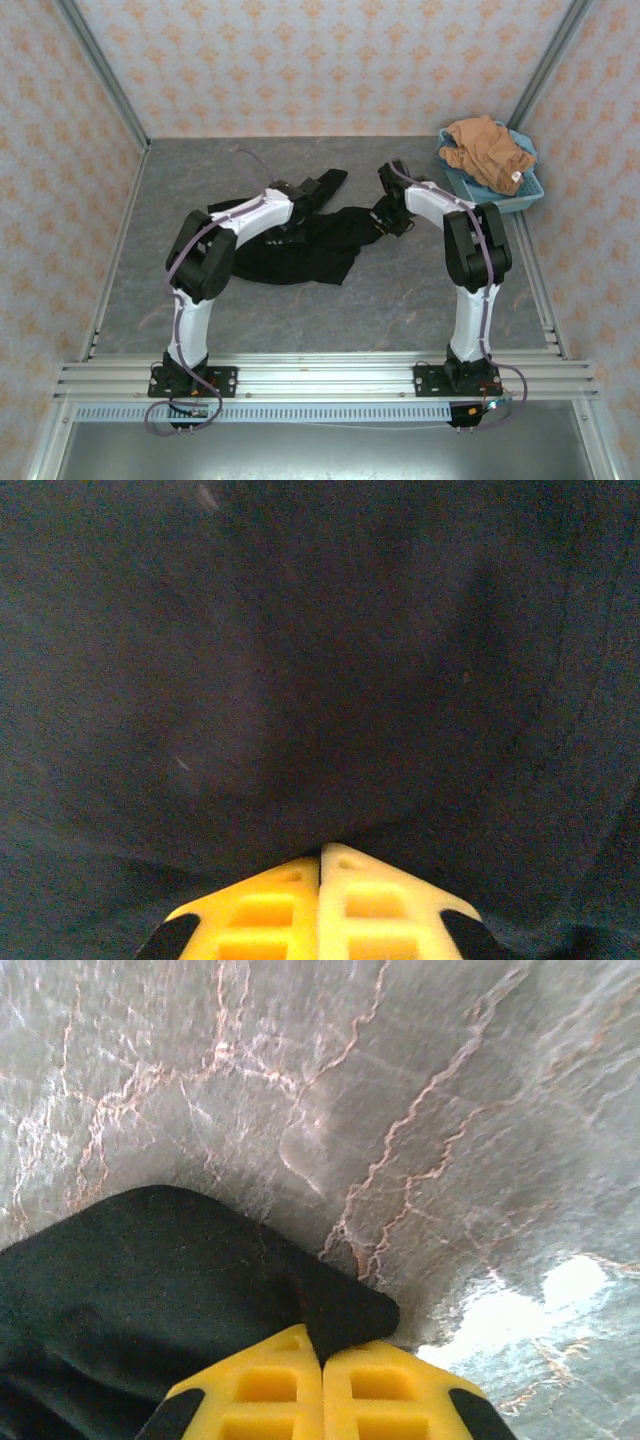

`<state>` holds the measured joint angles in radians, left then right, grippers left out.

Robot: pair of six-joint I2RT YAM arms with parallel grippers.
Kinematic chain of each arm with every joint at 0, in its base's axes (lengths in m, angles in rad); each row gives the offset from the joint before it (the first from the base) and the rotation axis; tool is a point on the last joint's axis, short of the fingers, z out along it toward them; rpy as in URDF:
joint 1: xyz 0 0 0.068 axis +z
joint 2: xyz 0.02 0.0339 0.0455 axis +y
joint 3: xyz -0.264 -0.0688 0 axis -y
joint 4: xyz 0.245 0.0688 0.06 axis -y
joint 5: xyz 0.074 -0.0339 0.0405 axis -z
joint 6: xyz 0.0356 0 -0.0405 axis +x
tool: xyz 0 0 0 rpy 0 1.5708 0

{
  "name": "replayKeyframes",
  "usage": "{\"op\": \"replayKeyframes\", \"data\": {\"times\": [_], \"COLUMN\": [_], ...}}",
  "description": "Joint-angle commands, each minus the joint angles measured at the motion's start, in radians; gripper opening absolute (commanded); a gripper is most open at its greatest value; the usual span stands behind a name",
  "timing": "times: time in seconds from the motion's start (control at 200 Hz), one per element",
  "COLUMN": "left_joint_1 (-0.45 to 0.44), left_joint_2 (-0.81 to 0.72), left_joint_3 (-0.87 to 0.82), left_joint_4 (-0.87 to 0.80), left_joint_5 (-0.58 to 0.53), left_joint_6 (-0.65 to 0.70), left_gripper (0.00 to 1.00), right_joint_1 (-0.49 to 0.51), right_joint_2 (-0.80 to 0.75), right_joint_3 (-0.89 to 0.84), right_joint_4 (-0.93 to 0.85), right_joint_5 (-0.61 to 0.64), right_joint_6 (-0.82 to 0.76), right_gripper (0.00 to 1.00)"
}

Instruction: Fold and stack the t-shirts

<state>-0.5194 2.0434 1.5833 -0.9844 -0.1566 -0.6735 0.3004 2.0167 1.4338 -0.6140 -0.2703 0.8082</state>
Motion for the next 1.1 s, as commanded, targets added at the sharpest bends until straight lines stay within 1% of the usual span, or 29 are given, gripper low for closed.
{"op": "replayKeyframes", "data": {"times": [0.0, 0.09, 0.17, 0.235, 0.295, 0.305, 0.325, 0.39, 0.43, 0.46, 0.53, 0.595, 0.666, 0.726, 0.761, 0.796, 0.871, 0.916, 0.966, 0.986, 1.096], "left_joint_1": [0.035, 0.062, 0.103, 0.14, 0.163, 0.164, 0.165, 0.153, 0.136, 0.12, 0.078, 0.048, 0.026, 0.013, 0.009, 0.009, 0.008, 0.01, 0.012, 0.014, 0.018], "left_joint_2": [-0.162, -0.241, -0.287, -0.316, -0.319, -0.318, -0.314, -0.295, -0.277, -0.257, -0.192, -0.108, -0.017, 0.051, 0.086, 0.117, 0.185, 0.227, 0.275, 0.293, 0.4], "left_joint_3": [0.032, 0.024, 0.001, -0.029, -0.046, -0.046, -0.044, -0.035, -0.019, -0.005, 0.063, 0.138, 0.241, 0.332, 0.382, 0.428, 0.517, 0.57, 0.629, 0.656, 0.788], "left_joint_4": [-0.028, -0.028, -0.028, -0.003, 0.027, 0.03, 0.037, 0.063, 0.068, 0.064, 0.044, 0.023, -0.009, -0.032, -0.039, -0.039, -0.035, -0.033, -0.028, -0.026, -0.021], "left_joint_5": [-0.062, -0.059, -0.033, 0.013, 0.086, 0.098, 0.119, 0.17, 0.179, 0.177, 0.155, 0.127, 0.091, 0.047, 0.021, -0.008, -0.06, -0.084, -0.097, -0.095, -0.094], "left_joint_6": [-0.02, -0.037, -0.056, -0.061, -0.054, -0.052, -0.046, -0.031, -0.025, -0.017, 0.003, 0.014, 0.02, 0.026, 0.027, 0.027, 0.014, 0.006, -0.005, -0.008, 0.003], "left_gripper": [0.0, 0.0, 0.0, 0.0, 0.0, 0.01, 0.08, 0.32, 0.49, 0.57, 0.61, 0.62, 0.63, 0.63, 0.63, 0.64, 0.64, 0.64, 0.64, 0.64, 0.64], "right_joint_1": [-0.018, -0.041, -0.062, -0.077, -0.081, -0.082, -0.083, -0.083, -0.086, -0.087, -0.095, -0.104, -0.126, -0.15, -0.168, -0.186, -0.213, -0.216, -0.216, -0.216, -0.216], "right_joint_2": [-0.088, -0.119, -0.142, -0.152, -0.156, -0.157, -0.158, -0.168, -0.173, -0.177, -0.173, -0.151, -0.108, -0.095, -0.093, -0.088, -0.089, -0.101, -0.117, -0.125, -0.179], "right_joint_3": [0.082, 0.152, 0.189, 0.209, 0.226, 0.229, 0.232, 0.234, 0.235, 0.234, 0.225, 0.218, 0.235, 0.22, 0.208, 0.2, 0.196, 0.191, 0.182, 0.177, 0.121], "right_joint_4": [-0.077, -0.145, -0.171, -0.187, -0.205, -0.208, -0.215, -0.227, -0.24, -0.251, -0.262, -0.269, -0.317, -0.311, -0.304, -0.303, -0.315, -0.316, -0.314, -0.313, -0.301], "right_joint_5": [0.137, 0.206, 0.233, 0.235, 0.242, 0.244, 0.251, 0.274, 0.292, 0.299, 0.292, 0.268, 0.256, 0.253, 0.244, 0.232, 0.224, 0.227, 0.226, 0.221, 0.198], "right_joint_6": [-0.009, -0.041, -0.064, -0.081, -0.098, -0.1, -0.104, -0.116, -0.118, -0.118, -0.121, -0.135, -0.143, -0.158, -0.161, -0.159, -0.157, -0.161, -0.164, -0.164, -0.156], "right_gripper": [0.0, 0.0, 0.0, 0.0, 0.0, 0.0, 0.0, 0.0, 0.0, 0.0, 0.0, 0.0, 0.0, 0.0, 0.06, 0.14, 0.41, 0.52, 0.59, 0.6, 0.61]}}
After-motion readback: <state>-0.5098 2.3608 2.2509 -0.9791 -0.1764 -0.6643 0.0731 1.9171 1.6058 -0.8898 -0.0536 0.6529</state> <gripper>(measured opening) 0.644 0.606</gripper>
